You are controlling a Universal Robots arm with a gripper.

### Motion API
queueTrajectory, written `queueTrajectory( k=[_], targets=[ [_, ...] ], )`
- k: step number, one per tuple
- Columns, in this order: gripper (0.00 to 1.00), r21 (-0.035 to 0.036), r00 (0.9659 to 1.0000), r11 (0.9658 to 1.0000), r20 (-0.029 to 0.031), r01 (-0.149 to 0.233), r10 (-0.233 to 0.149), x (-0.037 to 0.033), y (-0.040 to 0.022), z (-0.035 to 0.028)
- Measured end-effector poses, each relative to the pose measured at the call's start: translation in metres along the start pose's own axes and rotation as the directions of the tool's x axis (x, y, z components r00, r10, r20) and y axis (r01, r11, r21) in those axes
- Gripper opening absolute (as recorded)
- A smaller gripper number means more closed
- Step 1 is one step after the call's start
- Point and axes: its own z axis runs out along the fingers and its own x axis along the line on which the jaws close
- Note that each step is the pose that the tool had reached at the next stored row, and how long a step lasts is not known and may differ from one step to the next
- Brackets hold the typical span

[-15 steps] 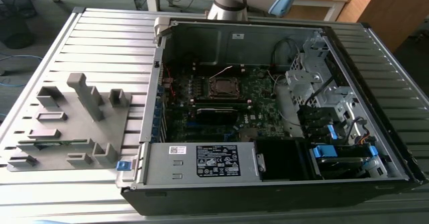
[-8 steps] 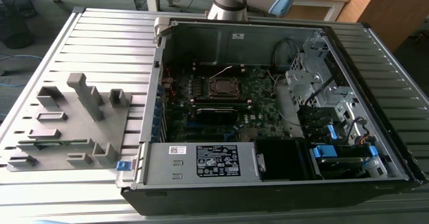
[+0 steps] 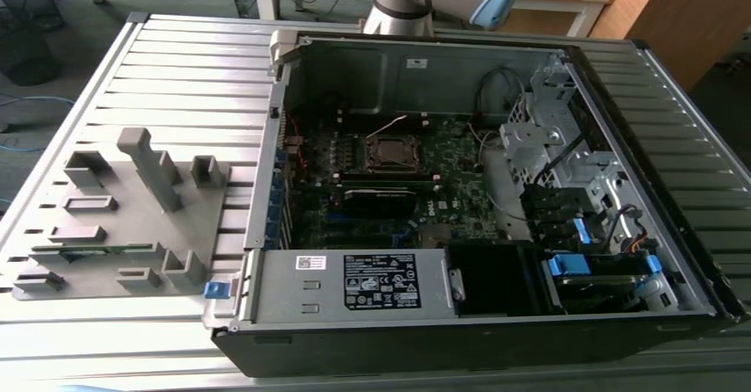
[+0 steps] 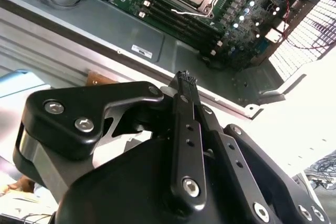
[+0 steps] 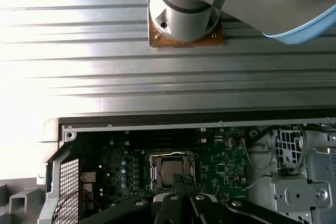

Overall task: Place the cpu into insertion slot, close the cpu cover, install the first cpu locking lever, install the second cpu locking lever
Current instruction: 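Install the first cpu locking lever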

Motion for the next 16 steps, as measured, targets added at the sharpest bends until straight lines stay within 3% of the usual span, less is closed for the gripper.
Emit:
queueTrajectory(
  k=[5,16],
  targets=[
    [0.10,0.0152,1.0000,0.9999,0.0009,0.001,-0.001,0.0001,-0.0007,0.0044],
    [0.10,0.0172,1.0000,0.9999,0.0011,0.001,-0.001,0.0002,-0.0011,0.0064]
  ],
)
